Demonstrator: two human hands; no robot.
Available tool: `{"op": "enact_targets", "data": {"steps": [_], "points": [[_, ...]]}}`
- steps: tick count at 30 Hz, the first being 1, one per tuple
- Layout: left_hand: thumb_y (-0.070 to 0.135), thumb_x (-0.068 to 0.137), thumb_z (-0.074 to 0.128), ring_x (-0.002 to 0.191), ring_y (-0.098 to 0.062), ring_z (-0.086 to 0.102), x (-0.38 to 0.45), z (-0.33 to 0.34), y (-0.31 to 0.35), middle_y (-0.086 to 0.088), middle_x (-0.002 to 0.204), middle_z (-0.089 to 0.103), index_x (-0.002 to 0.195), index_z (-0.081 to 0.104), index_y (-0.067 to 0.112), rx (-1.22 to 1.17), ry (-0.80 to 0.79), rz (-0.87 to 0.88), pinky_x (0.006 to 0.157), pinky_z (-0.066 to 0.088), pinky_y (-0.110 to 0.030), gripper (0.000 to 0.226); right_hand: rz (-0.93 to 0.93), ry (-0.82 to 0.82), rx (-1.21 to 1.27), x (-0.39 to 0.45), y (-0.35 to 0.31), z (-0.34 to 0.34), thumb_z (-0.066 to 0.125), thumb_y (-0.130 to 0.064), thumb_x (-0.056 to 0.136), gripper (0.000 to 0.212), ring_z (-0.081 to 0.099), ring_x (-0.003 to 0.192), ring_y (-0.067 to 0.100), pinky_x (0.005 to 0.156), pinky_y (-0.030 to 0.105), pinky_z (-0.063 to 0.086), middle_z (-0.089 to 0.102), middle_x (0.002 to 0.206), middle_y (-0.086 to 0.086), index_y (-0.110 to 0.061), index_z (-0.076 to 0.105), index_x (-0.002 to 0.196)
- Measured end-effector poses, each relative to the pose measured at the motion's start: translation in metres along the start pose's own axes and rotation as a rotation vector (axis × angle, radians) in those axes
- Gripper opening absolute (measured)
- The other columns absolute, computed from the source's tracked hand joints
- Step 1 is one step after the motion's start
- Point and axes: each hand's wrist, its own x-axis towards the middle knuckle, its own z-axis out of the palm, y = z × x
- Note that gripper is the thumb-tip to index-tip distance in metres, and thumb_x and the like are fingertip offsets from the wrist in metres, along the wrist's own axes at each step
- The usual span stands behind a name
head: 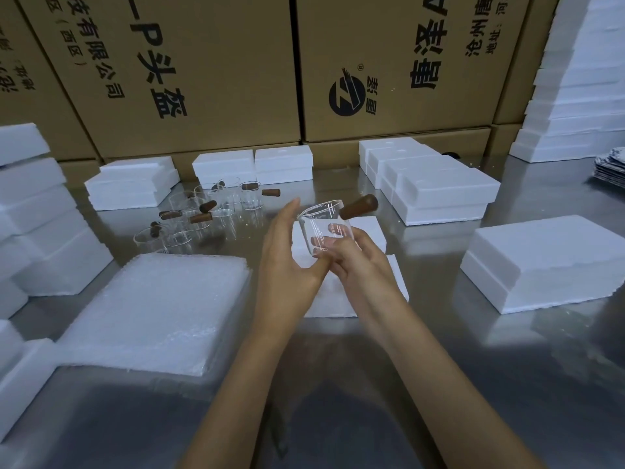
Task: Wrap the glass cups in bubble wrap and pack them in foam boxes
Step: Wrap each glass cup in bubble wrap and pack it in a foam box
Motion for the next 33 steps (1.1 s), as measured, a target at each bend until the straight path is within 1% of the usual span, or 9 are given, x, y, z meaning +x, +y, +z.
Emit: {"op": "enact_targets", "data": {"steps": [4,7,11,14,19,23,26,29,33], "points": [[0.010,0.081,0.079,0.124,0.001,0.055,0.001,-0.002,0.001,0.027,0.125,0.061,0.126,0.053,0.045,-0.103,-0.030,-0.016,0.107,0.048,-0.040,0.063,0.076,-0.113,0.173,0.001,-0.008,0.000,0.069,-0.029,0.070,0.040,0.070,0.097,0.023,0.092,0.030,0.055,0.072,0.109,0.020,-0.009,0.067,0.105],[0.015,0.079,0.082,0.119,0.004,0.056,0.002,-0.002,-0.002,0.030,0.122,0.061,0.124,0.054,0.046,-0.052,0.039,0.013,0.101,0.051,-0.032,0.062,0.024,-0.002,0.092,0.006,-0.013,-0.002,0.072,-0.035,0.075,0.037,0.070,0.102,0.022,0.092,0.031,0.056,0.072,0.115,0.016,-0.012,0.070,0.104],[0.021,0.080,0.084,0.123,0.007,0.044,0.002,-0.003,-0.008,0.045,0.130,0.043,0.135,0.043,0.049,0.218,0.041,0.082,0.102,0.045,-0.027,0.074,-0.109,0.288,-0.176,0.005,-0.022,-0.018,0.074,-0.049,0.084,0.031,0.069,0.070,0.013,0.063,0.024,0.055,0.074,0.082,-0.002,-0.022,0.072,0.099],[0.019,0.082,0.081,0.123,0.008,0.035,0.001,-0.002,-0.012,0.042,0.134,0.036,0.137,0.041,0.048,0.341,0.025,0.190,0.103,0.035,-0.027,0.074,-0.110,0.252,-0.200,0.001,-0.025,-0.028,0.071,-0.036,0.091,0.024,0.051,0.052,0.013,0.046,0.023,0.043,0.061,0.063,0.006,-0.013,0.076,0.086],[0.022,0.083,0.078,0.130,-0.003,0.035,-0.001,-0.001,-0.016,0.021,0.141,0.045,0.142,0.040,0.043,0.368,0.007,0.173,0.107,0.037,-0.033,0.074,-0.087,0.138,-0.120,0.002,-0.023,-0.026,0.067,-0.022,0.095,0.020,0.049,0.050,0.015,0.046,0.022,0.042,0.059,0.060,0.009,-0.004,0.070,0.088],[0.043,0.073,0.081,0.133,-0.001,0.030,0.000,0.001,-0.014,0.026,0.142,0.043,0.148,0.033,0.044,0.313,-0.079,0.083,0.109,0.026,-0.033,0.089,-0.138,0.145,-0.095,0.004,-0.020,-0.027,0.062,-0.013,0.098,0.012,0.053,0.055,0.015,0.050,0.023,0.045,0.062,0.063,0.008,-0.007,0.069,0.090],[0.058,0.066,0.077,0.128,0.010,0.031,0.000,0.003,-0.014,0.043,0.123,0.039,0.138,0.040,0.048,0.305,-0.057,0.075,0.108,0.026,-0.035,0.081,-0.162,0.111,-0.083,0.004,-0.019,-0.029,0.059,-0.009,0.099,0.012,0.054,0.059,0.016,0.054,0.025,0.047,0.062,0.066,0.008,-0.007,0.068,0.092],[0.048,0.071,0.084,0.116,0.034,0.020,0.001,0.005,-0.019,0.049,0.115,0.038,0.132,0.046,0.048,0.270,0.042,0.043,0.109,0.031,-0.039,0.071,-0.166,0.039,-0.076,0.003,-0.020,-0.028,0.056,-0.006,0.099,0.012,0.054,0.062,0.017,0.057,0.025,0.047,0.062,0.069,0.009,-0.004,0.067,0.095],[0.037,0.078,0.083,0.117,0.024,0.031,0.001,0.007,-0.023,0.041,0.123,0.048,0.135,0.046,0.046,0.214,0.082,0.008,0.110,0.036,-0.049,0.067,-0.163,-0.037,-0.111,0.000,-0.021,-0.025,0.054,-0.003,0.100,0.011,0.054,0.065,0.018,0.059,0.025,0.047,0.063,0.070,0.009,-0.005,0.064,0.095]]}}
